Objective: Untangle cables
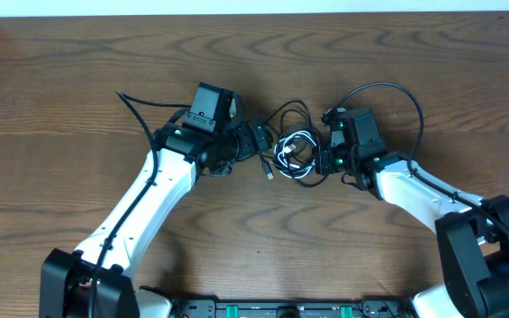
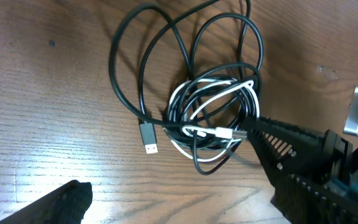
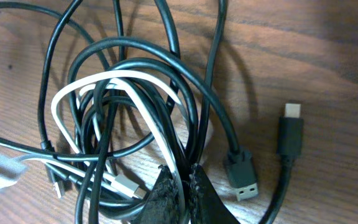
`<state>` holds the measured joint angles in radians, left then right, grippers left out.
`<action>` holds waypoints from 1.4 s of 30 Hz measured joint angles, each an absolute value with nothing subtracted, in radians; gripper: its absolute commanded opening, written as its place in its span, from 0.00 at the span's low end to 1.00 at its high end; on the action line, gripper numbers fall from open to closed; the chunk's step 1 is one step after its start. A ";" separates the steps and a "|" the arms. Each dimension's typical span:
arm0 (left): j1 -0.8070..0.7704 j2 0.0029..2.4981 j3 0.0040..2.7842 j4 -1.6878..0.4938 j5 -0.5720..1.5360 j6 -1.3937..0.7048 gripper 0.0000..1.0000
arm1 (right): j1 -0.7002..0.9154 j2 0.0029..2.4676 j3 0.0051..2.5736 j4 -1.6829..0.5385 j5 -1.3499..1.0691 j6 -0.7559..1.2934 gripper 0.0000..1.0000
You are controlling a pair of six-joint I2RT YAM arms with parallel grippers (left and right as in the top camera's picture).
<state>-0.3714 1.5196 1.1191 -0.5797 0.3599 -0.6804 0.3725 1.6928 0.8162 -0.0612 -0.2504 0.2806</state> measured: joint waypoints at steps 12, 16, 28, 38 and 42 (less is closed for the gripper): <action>-0.371 1.520 1.119 -0.580 0.360 -0.680 0.98 | 0.297 1.336 0.818 -0.168 -0.602 0.331 0.01; -0.371 1.520 1.119 -0.580 0.360 -0.680 0.99 | 0.291 1.226 0.819 -0.212 -0.659 0.337 0.01; -0.371 1.520 1.119 -0.553 0.360 -0.680 0.99 | 0.291 1.179 0.822 -0.408 -0.713 0.376 0.01; -0.371 1.520 1.119 -0.553 0.360 -0.680 0.99 | 0.291 1.179 0.822 -0.691 -0.554 0.386 0.18; -0.371 1.520 1.119 -0.524 0.360 -0.680 0.99 | 0.291 1.179 0.824 -0.815 -0.472 0.380 0.38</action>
<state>-0.3714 1.5196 1.1191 -0.5236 0.3595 -0.6804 0.2913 1.1786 0.8242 -0.8150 -0.4725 0.3798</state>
